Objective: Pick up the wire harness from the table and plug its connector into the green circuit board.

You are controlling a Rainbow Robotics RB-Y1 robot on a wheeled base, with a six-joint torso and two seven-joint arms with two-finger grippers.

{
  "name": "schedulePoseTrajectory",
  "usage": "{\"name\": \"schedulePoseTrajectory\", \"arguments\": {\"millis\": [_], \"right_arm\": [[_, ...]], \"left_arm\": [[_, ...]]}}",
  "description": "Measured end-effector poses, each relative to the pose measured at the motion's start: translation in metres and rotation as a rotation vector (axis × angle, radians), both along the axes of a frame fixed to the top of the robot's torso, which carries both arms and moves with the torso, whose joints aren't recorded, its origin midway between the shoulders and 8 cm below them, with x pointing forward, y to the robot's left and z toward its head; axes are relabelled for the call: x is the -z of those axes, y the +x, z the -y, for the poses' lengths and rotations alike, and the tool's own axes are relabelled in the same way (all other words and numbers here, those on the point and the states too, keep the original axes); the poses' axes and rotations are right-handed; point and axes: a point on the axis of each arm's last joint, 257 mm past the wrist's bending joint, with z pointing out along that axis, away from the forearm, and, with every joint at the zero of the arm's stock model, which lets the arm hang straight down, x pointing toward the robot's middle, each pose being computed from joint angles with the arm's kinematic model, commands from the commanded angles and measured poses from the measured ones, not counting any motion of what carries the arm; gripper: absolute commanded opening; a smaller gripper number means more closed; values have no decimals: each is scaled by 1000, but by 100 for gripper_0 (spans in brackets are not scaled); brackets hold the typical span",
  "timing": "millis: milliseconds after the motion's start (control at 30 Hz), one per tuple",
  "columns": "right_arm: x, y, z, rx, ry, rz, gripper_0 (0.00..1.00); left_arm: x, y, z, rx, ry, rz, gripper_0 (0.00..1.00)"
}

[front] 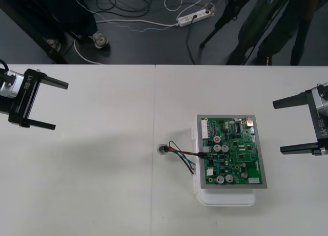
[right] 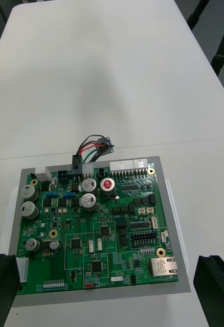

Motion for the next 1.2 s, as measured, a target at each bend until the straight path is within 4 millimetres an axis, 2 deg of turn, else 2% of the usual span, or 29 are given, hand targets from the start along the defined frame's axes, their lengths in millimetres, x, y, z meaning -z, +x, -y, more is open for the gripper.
{"name": "schedulePoseTrajectory", "arguments": {"millis": [200, 300, 533, 700, 933, 1200], "right_arm": [[-1, 0, -3, -18, 8, 23, 100], [-4, -2, -6, -36, 22, 42, 100], [-9, -5, -11, -51, 49, 43, 100], [-9, -5, -11, -51, 52, 43, 100], [-9, -5, -11, -52, 53, 43, 100], [-10, -5, -12, -54, 56, 44, 100]], "left_arm": [[-10, -5, 5, -43, 27, -96, 100], [-17, -7, 4, -29, 69, -34, 100], [-47, -18, 0, -40, 103, 123, 100], [-49, -29, 5, -96, 102, 78, 100], [-56, -33, 20, -168, 60, 42, 100], [-43, -44, 33, -138, 93, 70, 100]]}}
